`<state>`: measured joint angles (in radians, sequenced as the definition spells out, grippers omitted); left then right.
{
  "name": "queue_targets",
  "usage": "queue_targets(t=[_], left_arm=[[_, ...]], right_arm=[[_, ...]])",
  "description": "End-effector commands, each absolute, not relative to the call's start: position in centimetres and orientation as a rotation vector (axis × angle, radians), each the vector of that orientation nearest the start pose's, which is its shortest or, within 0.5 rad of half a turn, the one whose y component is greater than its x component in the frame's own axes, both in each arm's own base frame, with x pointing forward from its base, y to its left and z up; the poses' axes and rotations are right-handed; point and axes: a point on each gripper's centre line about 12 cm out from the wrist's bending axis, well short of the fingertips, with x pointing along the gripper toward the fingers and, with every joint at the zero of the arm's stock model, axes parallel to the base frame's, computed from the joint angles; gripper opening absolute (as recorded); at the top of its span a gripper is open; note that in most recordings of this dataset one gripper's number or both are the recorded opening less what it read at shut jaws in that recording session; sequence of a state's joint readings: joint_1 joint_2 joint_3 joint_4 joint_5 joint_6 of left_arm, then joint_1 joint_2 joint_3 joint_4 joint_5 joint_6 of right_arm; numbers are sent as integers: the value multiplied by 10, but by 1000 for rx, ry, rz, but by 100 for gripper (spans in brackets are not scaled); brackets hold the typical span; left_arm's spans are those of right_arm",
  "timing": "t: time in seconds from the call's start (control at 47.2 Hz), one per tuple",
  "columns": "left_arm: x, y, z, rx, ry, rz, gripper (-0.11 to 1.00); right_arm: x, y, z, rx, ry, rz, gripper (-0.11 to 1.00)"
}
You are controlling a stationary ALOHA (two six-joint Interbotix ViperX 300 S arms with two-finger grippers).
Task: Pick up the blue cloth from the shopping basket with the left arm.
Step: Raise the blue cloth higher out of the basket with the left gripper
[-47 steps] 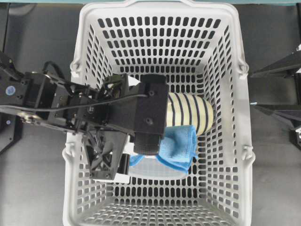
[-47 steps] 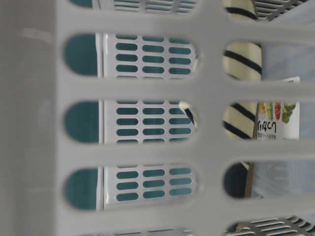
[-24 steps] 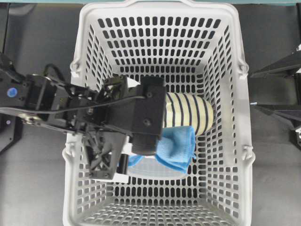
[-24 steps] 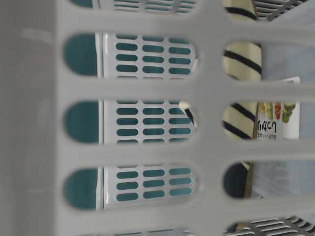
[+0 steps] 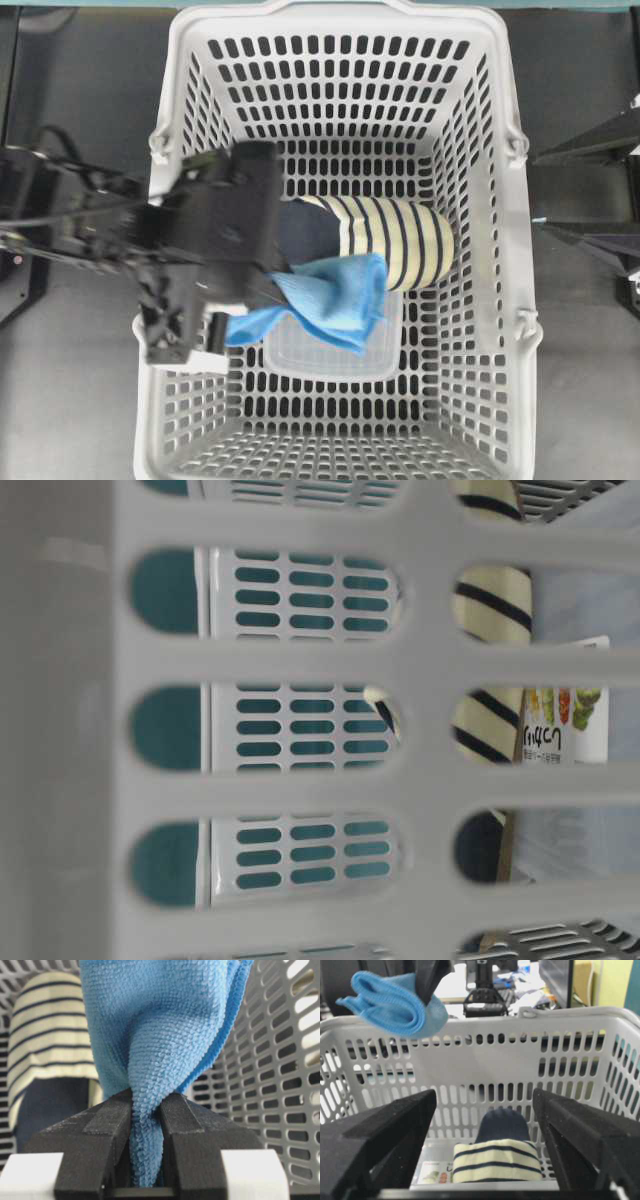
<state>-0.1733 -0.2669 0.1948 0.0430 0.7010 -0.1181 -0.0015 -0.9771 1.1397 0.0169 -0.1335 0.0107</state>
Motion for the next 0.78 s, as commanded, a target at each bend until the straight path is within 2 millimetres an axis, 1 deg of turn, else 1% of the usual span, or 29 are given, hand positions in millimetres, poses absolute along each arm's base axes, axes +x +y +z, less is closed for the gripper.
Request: queue_targets(t=[0.0, 0.169, 0.402, 0.614, 0.677, 0.762], left_arm=[[355, -57, 402, -30, 537, -116, 10], [349, -55, 404, -26, 484, -119, 10], [351, -56, 401, -26, 489, -120, 10], [352, -56, 402, -37, 460, -121, 10], [352, -56, 401, -39, 441, -123, 10], [353, -56, 393, -41, 442, -124, 10]], right_arm=[[200, -1, 297, 32, 11, -6, 76], [200, -1, 297, 32, 8, -6, 75], [200, -1, 297, 43, 9, -6, 75], [200, -1, 294, 46, 15, -7, 75], [200, -1, 294, 44, 17, -7, 75], [200, -1, 293, 46, 18, -7, 75]])
